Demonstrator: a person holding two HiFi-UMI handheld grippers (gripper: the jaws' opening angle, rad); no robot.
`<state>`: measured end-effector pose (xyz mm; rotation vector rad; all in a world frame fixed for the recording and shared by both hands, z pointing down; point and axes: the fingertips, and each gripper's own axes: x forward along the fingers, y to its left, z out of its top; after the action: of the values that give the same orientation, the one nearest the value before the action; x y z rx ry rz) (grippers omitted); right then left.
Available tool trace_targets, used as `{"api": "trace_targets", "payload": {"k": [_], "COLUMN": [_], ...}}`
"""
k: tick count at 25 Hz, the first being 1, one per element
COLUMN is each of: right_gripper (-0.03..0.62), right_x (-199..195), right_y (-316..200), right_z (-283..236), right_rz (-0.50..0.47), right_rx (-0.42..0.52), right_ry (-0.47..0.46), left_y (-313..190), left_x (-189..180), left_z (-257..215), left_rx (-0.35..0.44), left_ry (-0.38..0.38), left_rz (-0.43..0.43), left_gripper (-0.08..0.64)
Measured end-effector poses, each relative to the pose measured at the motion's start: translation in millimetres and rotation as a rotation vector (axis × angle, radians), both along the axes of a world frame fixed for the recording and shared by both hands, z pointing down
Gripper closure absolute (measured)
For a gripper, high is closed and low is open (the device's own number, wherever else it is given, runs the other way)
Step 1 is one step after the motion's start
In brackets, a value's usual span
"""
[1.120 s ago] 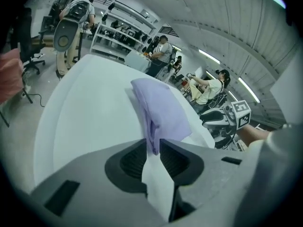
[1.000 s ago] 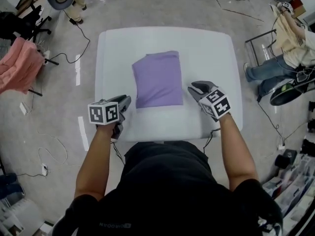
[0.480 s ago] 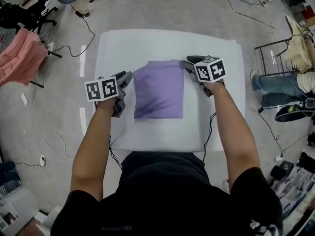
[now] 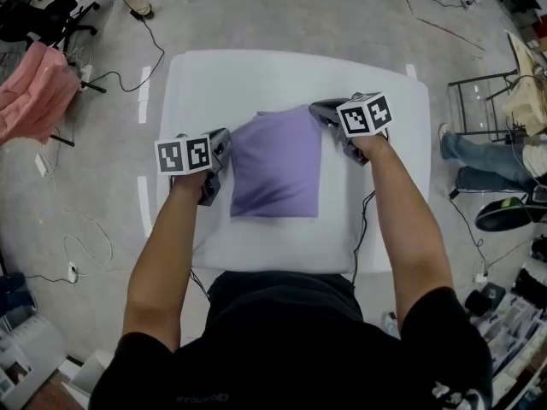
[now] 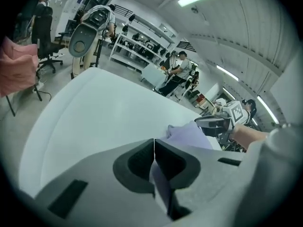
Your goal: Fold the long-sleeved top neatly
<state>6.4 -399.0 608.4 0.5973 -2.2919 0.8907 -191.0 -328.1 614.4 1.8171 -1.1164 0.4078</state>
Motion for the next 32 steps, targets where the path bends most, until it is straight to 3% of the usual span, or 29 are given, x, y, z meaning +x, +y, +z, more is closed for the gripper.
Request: {"api": "trace_targets", "payload": {"k": [7,9,11,14,18,20,22,27,32], "right_gripper": [0.561,0.504,0.488,0.497,0.511,0.520,0.526,0.531,0.528], "right_x": [5.6,12.7,18.8,23.7,18.9,11.9,1.8,-22.0,-55.9], "right_y": [-1.4,-7.5,-11.2,-0.4,39.7,65.8,92.8,144.4,182.2], "right_z": [20.7,15.6,1.0,-22.2,-42.0,-49.4,-52.8,-45.8,-47.5], "right_rz": [0.009,0.051,0.091,0.145,0.174,0.161,0.120,0.016,-0.062], "right_rx": [-0.035,0.023,0.118,0.188,0.197,0.191,0.185,0.192,0.225], "right_ry": [0.079,0.110,0.124,0.093,0.030,0.007,0.002,0.062,0.103], "left_y": [-5.1,-3.9,-0.9,4.3,7.2,6.2,2.7,-3.4,-7.4], "left_x": [-7.5,-8.9,-7.1,0.4,5.5,8.5,8.5,3.6,-17.9], "left_z": [2.6,-3.7,-11.7,-15.9,-0.1,3.1,4.8,10.1,2.0], "left_rx": [0.012,0.033,0.057,0.069,0.006,-0.024,-0.026,0.006,0.082], "left_ry": [-0.032,-0.008,0.026,0.044,0.081,0.152,0.172,0.071,-0.077], "left_rz": [-0.036,-0.044,-0.029,0.025,0.049,0.035,0.035,0.087,0.020], "left_gripper": [0.552,0.548,0.528,0.463,0.442,0.475,0.529,0.537,0.515]}}
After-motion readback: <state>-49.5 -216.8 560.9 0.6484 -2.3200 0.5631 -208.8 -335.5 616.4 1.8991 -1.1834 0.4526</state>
